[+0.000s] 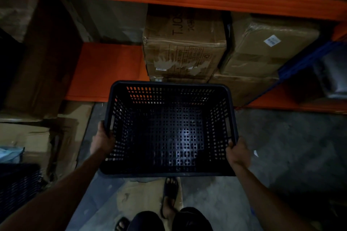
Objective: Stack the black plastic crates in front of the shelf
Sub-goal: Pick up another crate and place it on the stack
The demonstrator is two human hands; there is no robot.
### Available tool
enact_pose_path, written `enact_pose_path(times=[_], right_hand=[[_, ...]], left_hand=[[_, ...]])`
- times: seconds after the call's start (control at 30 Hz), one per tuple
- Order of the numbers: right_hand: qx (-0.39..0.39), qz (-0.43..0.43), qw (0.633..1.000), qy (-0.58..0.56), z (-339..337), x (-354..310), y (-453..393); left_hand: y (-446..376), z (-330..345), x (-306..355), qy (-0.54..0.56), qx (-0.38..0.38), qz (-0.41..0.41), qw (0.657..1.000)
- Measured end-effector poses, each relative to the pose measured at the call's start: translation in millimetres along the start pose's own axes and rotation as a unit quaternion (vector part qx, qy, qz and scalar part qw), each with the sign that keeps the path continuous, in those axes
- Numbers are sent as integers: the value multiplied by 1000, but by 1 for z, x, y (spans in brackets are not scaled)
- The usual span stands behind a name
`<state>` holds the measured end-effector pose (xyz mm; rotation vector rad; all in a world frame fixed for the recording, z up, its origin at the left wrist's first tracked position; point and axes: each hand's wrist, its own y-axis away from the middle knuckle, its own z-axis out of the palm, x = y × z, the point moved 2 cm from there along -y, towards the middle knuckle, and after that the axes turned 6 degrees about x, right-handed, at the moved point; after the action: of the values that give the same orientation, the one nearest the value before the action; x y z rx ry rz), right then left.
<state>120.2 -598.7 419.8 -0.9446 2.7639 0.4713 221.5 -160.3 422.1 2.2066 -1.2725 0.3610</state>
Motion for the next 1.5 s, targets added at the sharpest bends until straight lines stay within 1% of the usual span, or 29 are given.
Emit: enact_pose_path(times=[0.1,0.27,0.33,0.43,0.5,0.6,0.67,0.77,0.87,1.03,1.13,1.27,1.37,1.5], right_hand=[[-39,-21,999,13,-3,-3,-11],[-40,-33,998,27,-5,-3,-13],[-30,-49,998,26,-5,0,-14],[-26,-66,997,-5,-5,3,-17],[-32,-62,997,-37,-4,5,-15],[-16,-60,995,-82,-5,5,-11],[-7,-65,994,-83,-4,5,-10],[-16,-63,994,-86,-6,7,-13],[6,-81,995,-61,-4,6,-13],[70,-61,995,-31,-3,1,-6],[78,-50,996,-12,-4,-5,-2],[54,-53,997,-23,-4,-2,-5],[12,-71,995,-72,-5,5,-15],[-10,-82,992,-93,0,11,-19]], left_hand=[[-3,2,-3,-21,3,-5,1000],[-8,3,-9,-39,-17,11,999],[-7,3,-10,-34,-20,11,999],[-3,5,-9,-35,-20,7,999],[-1,5,-10,-39,-22,-2,999],[-4,4,-8,-39,-32,6,999],[-3,4,-8,-43,-31,1,999],[5,7,-6,-49,-22,4,999],[6,5,-2,-28,-17,0,999],[3,4,-5,-31,-31,0,999],[5,3,-2,-24,-31,-10,999],[11,2,3,-56,-14,-7,998],[15,1,2,-64,2,10,998],[19,1,-2,-80,20,28,996]])
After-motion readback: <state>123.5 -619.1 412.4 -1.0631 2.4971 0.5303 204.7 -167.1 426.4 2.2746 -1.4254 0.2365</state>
